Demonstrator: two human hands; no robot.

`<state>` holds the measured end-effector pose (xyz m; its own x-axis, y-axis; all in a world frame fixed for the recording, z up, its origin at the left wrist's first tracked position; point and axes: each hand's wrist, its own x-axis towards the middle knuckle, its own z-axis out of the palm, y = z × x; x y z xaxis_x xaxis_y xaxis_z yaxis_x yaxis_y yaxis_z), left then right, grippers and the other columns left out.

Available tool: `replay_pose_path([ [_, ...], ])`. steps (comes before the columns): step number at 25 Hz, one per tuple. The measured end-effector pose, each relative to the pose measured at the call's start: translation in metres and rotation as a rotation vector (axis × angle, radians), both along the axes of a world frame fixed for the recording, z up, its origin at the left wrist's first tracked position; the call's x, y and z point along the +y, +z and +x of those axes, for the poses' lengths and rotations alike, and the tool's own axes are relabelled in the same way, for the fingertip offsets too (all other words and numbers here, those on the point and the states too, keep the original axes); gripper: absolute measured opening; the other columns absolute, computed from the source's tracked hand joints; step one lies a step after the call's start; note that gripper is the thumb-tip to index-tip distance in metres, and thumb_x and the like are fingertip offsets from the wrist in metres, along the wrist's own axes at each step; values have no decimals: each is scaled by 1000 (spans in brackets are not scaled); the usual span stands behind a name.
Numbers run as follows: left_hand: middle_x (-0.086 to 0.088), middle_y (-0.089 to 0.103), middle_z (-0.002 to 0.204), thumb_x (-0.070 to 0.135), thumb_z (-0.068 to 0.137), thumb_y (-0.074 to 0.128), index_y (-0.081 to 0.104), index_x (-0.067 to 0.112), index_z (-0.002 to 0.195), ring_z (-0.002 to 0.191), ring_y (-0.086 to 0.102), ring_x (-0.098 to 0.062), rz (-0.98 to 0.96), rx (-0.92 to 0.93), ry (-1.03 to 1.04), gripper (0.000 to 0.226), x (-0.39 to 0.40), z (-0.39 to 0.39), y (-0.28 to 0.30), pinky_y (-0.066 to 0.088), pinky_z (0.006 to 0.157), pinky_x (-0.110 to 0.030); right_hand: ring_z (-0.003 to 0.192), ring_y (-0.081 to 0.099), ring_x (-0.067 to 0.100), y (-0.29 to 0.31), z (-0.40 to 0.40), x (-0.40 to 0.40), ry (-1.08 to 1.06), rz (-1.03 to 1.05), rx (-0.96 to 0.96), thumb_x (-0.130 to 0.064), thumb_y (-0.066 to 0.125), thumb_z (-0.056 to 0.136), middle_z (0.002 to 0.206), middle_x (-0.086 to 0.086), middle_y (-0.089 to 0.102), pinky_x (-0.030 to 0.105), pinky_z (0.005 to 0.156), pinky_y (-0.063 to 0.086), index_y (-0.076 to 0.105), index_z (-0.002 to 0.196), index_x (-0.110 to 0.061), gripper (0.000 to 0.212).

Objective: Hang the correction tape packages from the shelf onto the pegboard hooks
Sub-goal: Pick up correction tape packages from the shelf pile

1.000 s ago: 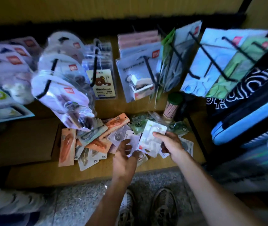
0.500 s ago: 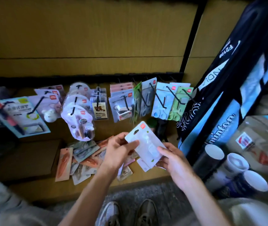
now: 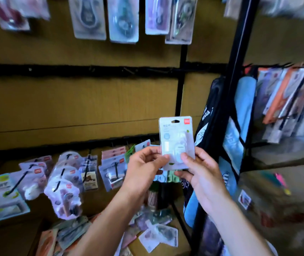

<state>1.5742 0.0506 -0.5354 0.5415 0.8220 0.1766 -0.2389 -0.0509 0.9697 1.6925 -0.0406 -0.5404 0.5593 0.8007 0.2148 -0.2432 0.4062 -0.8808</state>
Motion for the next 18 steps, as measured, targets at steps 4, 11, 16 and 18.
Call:
replay_pose_path([
  [4, -21, 73, 90, 1, 85, 70, 70, 11, 88, 79, 64, -28, 82, -42, -39, 11, 7, 44, 56, 52, 74, -42, 85, 72, 26, 55, 36, 6, -92, 84, -30, -7, 66, 85, 106, 15, 75, 29, 62, 58, 65, 109, -7, 24],
  [11, -6, 74, 85, 7, 90, 66, 69, 12, 94, 63, 63, -12, 170, -35, -41, 7, 17, 90, 116, 50, 58, -24, 94, 73, 32, 105, 70, 31, -287, 169, 15, -10, 66, 90, 108, 16, 74, 28, 60, 58, 66, 114, -5, 24],
  [16, -5, 78, 92, 9, 91, 65, 68, 13, 99, 64, 65, -11, 168, 6, -22, 9, 21, 101, 114, 51, 57, -23, 89, 74, 30, 101, 79, 40, -338, 151, 21, -9, 66, 91, 105, 15, 75, 27, 58, 57, 66, 113, -3, 23],
  [18, -5, 78, 93, 9, 91, 65, 68, 13, 100, 67, 67, -11, 170, -35, -21, 10, 23, 105, 110, 51, 57, -22, 80, 74, 24, 102, 79, 43, -370, 174, 19, -9, 65, 91, 101, 13, 75, 27, 56, 56, 66, 111, -3, 21],
])
